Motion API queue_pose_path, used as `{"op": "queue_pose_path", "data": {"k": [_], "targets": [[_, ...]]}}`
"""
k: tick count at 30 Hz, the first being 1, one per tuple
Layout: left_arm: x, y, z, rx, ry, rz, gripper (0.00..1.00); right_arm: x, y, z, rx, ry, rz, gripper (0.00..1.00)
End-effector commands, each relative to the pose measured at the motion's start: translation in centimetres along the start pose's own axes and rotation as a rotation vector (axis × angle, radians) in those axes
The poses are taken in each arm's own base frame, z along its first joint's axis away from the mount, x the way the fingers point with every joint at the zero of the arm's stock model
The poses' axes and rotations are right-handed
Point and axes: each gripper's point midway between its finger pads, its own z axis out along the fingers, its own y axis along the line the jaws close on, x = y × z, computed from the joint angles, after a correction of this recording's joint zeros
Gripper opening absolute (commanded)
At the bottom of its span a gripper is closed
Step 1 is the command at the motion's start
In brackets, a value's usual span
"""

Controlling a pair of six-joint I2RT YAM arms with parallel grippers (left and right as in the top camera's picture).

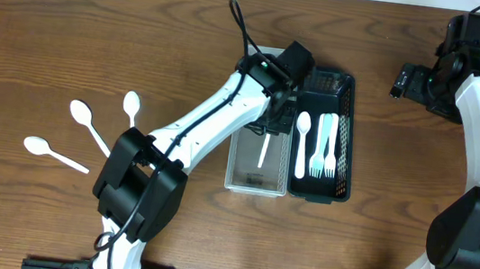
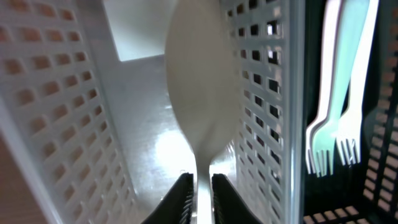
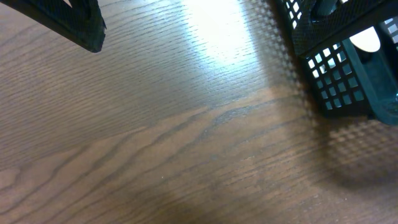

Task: Pack container
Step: 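Lower the spoon into the clear tray and open the left gripper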

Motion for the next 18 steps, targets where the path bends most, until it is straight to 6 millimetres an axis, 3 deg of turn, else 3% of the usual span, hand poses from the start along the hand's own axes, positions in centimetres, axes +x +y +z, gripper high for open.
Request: {"op": "queue_pose_path", "data": {"k": [1,5,8,12,14,18], "targets": [[-0.6,0.9,-1.1,0.001,-0.025,-0.009,0.27,0.1,-0.1,0.0,0.005,0.004,-0.012,0.99],[-1.4,1.6,-2.6,0.012,-0.064,0.037,0.58,0.1,-0.1,0.0,0.005,0.004,-0.012,0.99],[-2.2,2.5,-5.1,0.006,-0.118,0.062,0.62,0.1,-0.2,0.0,0.005,0.004,-0.011,0.99],[-2.6,7.0,-10.2,-0.112,-0.223,-0.004,0.66,0.1,-0.2,0.0,0.005,0.003,-0.011,0.99],[-2.2,10.3,-12.9,-0.167,-0.256,-0.065,0.67,0.1,-0.2,0.0,0.005,0.003,-0.011,0.99],[-0.8,16.3,-16.1,-0.217,-0.267,-0.222,0.69,0.1,-0.2,0.0,0.005,0.003,-0.011,0.99]]}}
